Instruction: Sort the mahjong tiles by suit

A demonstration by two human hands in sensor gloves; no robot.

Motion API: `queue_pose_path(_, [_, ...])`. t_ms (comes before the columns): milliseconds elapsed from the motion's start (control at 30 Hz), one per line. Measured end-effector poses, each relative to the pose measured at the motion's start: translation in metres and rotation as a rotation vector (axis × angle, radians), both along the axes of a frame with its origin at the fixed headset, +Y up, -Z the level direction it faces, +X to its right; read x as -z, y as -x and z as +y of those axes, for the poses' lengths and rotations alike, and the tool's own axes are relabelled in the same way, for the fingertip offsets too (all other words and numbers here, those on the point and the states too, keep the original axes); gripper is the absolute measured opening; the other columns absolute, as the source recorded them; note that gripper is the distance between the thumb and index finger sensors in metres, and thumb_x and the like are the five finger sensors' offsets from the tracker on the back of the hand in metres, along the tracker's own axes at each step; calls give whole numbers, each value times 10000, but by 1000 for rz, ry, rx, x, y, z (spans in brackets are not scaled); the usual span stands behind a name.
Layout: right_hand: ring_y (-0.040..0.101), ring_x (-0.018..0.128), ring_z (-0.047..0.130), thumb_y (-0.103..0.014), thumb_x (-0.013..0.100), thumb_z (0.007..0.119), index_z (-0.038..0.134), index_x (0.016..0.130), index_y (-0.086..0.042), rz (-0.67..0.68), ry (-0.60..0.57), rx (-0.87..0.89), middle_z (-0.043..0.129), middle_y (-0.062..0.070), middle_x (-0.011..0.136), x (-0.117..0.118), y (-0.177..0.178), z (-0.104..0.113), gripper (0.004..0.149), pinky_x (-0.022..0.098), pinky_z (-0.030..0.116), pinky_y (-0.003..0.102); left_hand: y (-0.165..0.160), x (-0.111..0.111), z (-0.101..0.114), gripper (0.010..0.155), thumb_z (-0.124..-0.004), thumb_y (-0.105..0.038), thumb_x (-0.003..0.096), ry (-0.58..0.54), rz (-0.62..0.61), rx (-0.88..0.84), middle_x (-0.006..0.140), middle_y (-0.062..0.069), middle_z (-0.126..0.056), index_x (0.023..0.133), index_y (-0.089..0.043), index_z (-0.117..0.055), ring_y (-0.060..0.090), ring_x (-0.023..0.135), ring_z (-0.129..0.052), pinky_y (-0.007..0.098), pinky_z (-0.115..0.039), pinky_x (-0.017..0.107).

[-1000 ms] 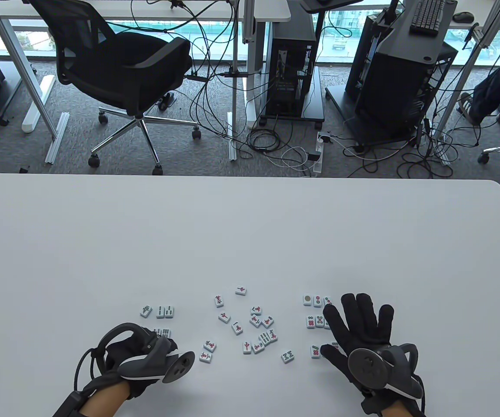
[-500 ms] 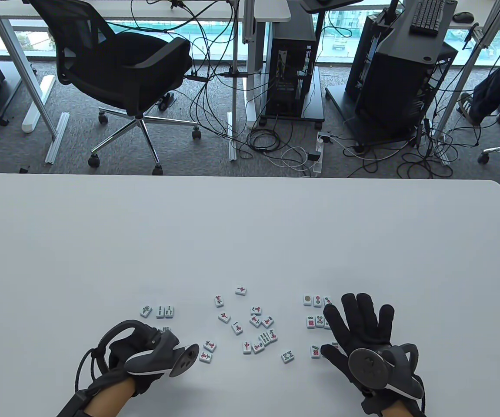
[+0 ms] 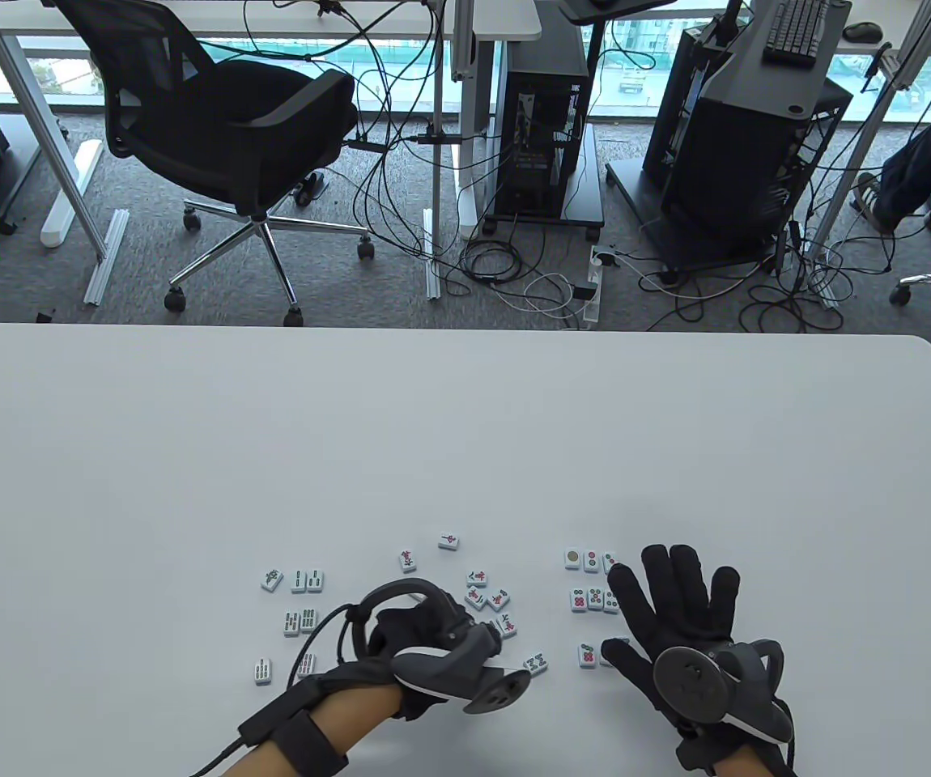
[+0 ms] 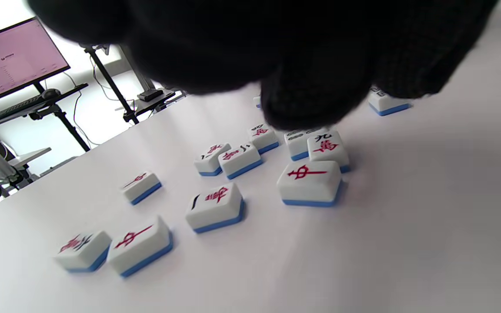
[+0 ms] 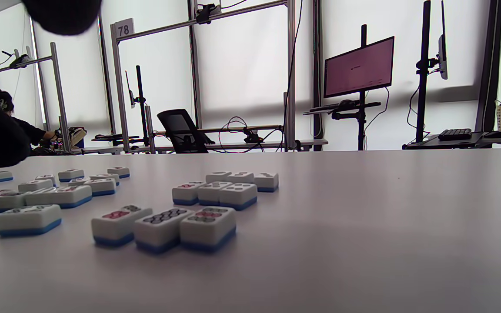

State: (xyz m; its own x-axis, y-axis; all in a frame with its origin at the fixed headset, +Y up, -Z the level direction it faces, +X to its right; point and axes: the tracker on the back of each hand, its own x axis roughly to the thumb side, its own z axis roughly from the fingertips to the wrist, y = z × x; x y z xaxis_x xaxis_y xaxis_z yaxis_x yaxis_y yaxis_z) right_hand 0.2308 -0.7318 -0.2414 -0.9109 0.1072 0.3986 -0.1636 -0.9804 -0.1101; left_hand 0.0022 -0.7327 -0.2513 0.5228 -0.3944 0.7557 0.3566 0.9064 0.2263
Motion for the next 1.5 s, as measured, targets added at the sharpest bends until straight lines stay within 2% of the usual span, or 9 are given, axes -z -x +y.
queue_pose_path(100, [380,1044,-18,-626,521,566,135,1103,-370,0,-1,14,57,89,1186,1,-2,1,769,700,58,697,-24,4,-6,635,-878,-532,302,14,-18,25,369,-173,-1003,876,-275,-800,84,172,-981,346,-861,270])
queue_pose_path(333, [376,1046,-21,-625,522,568,135,1104,-373,-6,2,32,56,87,1187,1,-5,1,767,702,52,695,-55,9,-19,657,-894,-529,290,28,-55,69,341,-172,-996,891,-287,-786,80,143,-963,344,-857,249])
queue_pose_path(533, [374,1048,-23,-625,523,567,137,1105,-376,-5,4,40,55,89,1189,2,-6,1,765,704,51,694,-61,8,-30,635,-891,-530,292,28,-53,131,325,-179,-991,856,-247,-816,75,130,-955,339,-855,239])
queue_pose_path(800, [377,1047,-20,-626,523,566,135,1105,-373,-2,5,28,57,88,1188,1,-5,1,767,703,54,695,-51,12,-29,616,-909,-527,283,81,-24,29,302,-176,-988,798,-193,-859,80,111,-948,342,-852,224])
queue_pose_path(967, [376,1047,-22,-625,522,568,136,1105,-373,-4,2,36,56,88,1188,1,-6,1,767,703,51,695,-15,10,-3,614,-902,-529,286,15,36,-67,302,-181,-988,794,-187,-860,76,109,-950,339,-853,221])
queue_pose_path(1167, [378,1046,-19,-626,522,567,136,1104,-373,0,4,28,57,87,1188,1,-5,0,767,703,54,695,67,5,29,616,-897,-531,291,-26,226,-79,308,-183,-990,789,-170,-862,73,110,-952,336,-854,220])
queue_pose_path(1367, [377,1047,-18,-626,523,566,136,1105,-373,6,4,22,58,86,1188,1,-3,-1,766,703,56,696,140,-13,24,614,-903,-530,285,13,401,7,305,-180,-994,781,-169,-871,73,107,-955,336,-856,216])
queue_pose_path(1500, [378,1047,-16,-627,522,565,135,1105,-372,10,4,15,59,88,1188,0,-2,-1,767,702,59,696,169,-25,12,615,-905,-531,282,41,478,49,306,-180,-995,781,-173,-873,71,108,-956,334,-857,216])
